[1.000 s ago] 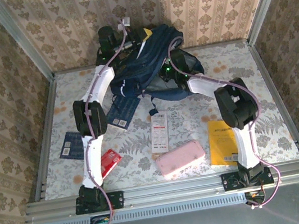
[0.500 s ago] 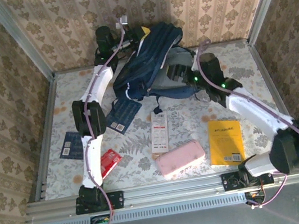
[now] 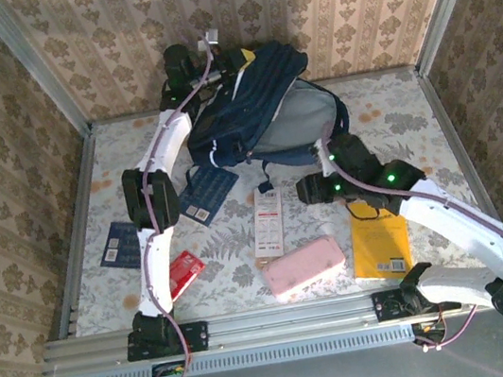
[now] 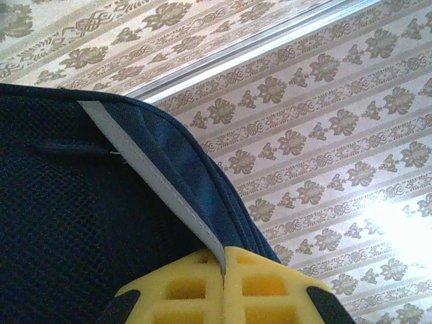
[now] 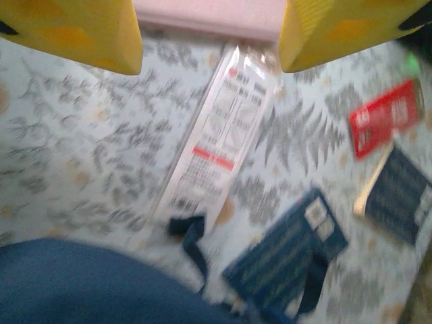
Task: Pack the student bag
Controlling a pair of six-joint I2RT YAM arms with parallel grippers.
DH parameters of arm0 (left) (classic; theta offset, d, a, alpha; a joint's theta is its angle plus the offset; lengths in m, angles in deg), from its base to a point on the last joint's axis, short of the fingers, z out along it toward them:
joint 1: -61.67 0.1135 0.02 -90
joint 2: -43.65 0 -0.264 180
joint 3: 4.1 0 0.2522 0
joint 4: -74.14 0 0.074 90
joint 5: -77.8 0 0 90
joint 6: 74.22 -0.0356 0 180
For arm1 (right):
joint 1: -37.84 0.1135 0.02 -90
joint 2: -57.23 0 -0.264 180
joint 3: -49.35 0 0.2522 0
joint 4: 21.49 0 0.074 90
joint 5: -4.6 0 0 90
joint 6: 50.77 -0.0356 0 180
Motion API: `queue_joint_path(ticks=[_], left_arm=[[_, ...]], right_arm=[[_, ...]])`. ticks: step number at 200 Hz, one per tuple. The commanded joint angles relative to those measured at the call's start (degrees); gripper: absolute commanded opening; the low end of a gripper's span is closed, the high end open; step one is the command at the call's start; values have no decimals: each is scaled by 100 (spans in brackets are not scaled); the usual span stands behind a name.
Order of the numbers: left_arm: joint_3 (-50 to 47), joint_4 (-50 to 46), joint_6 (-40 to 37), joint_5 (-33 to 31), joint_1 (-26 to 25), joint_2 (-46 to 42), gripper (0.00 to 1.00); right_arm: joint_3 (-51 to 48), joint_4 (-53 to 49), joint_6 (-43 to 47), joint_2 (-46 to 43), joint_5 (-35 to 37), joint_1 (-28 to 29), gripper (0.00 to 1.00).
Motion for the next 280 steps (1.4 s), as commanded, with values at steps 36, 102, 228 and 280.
queue_joint_path(ticks=[36,102,228,280], left_arm=[[20,504,-269,196,-23,-331,0],[6,459,-234,284,-85,-308,0],[-13,346,-259,355,-155,-431,0],[-3,398,-206,359,-164,-446,0]], right_arm=[[179,-1812,184,661,61,1108,0],[-257,-2299,231,1606,-657,1860,0],[-660,-1495,-480,2775,876,1786,0],[-24,-1034,-218,2994,1632,1112,0]])
